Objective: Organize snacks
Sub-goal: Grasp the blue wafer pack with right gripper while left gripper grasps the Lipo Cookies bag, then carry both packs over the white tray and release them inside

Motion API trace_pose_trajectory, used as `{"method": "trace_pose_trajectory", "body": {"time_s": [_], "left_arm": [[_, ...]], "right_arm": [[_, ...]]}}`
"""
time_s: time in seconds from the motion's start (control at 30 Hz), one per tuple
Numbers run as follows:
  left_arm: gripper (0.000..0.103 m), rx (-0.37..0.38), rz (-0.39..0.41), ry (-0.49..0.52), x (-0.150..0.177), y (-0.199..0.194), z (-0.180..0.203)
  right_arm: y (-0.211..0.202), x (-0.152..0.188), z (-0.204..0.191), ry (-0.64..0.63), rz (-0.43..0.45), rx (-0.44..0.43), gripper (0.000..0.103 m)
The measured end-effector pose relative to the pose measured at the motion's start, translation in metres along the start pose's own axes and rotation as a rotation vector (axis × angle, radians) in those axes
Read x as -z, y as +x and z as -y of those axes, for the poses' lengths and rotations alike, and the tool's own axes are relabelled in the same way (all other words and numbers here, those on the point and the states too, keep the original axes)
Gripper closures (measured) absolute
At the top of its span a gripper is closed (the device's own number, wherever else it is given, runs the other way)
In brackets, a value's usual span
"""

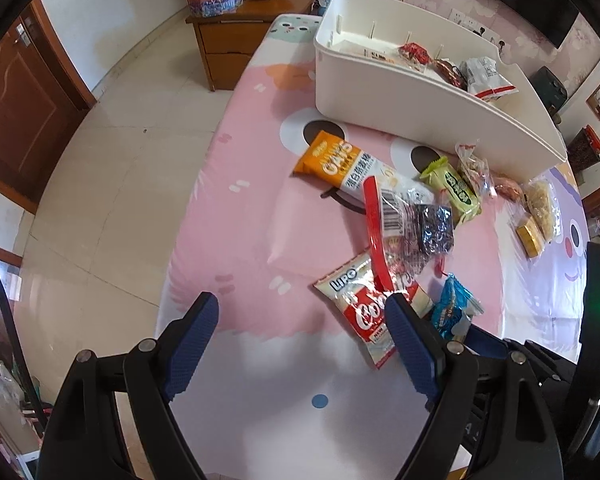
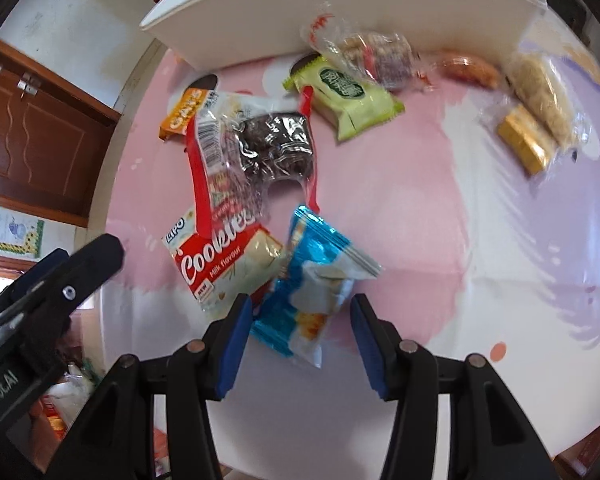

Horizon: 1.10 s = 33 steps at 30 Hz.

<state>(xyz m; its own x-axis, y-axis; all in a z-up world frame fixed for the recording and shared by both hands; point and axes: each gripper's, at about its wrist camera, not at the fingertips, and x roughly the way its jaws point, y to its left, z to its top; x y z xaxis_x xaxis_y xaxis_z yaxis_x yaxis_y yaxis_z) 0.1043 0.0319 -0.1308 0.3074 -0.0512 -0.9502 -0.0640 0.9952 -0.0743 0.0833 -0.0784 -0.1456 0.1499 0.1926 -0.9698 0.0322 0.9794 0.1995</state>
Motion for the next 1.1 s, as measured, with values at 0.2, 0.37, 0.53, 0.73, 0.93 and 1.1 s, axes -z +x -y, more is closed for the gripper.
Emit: {"method": "trace_pose_trajectory", "body": {"time_s": [0.2, 0.37, 0.53, 0.73, 0.93, 1.1], "left_arm": [[0.019, 0.032, -0.047, -0.001, 0.001, 0.014, 0.01], [0.019, 0.077, -0.117, -0.019, 0.0, 0.035, 0.026], [0.019, 0.07, -0.151, -0.033, -0.004, 0.051, 0.047], [0.019, -0.032, -0.204, -0.048, -0.007, 0.071, 0.067], [0.041, -0.047, -0.179, -0.029, 0.001, 0.069, 0.071], [0.058, -0.016, -0.156, 0.012, 0.012, 0.061, 0.067]], "right_arm": [[-0.005, 0.002, 0.012, -0.011, 0.032, 0.048, 0.071], [-0.013, 0.003, 0.037, 0.041, 0.046, 0.074, 0.072], [-0.02, 0.012, 0.057, 0.073, 0.053, 0.079, 0.072], [-0.019, 0.016, 0.064, 0.093, 0.052, 0.063, 0.072], [-0.018, 0.014, 0.065, 0.096, 0.052, 0.055, 0.072], [-0.021, 0.018, 0.066, 0.09, 0.052, 0.048, 0.072]]}}
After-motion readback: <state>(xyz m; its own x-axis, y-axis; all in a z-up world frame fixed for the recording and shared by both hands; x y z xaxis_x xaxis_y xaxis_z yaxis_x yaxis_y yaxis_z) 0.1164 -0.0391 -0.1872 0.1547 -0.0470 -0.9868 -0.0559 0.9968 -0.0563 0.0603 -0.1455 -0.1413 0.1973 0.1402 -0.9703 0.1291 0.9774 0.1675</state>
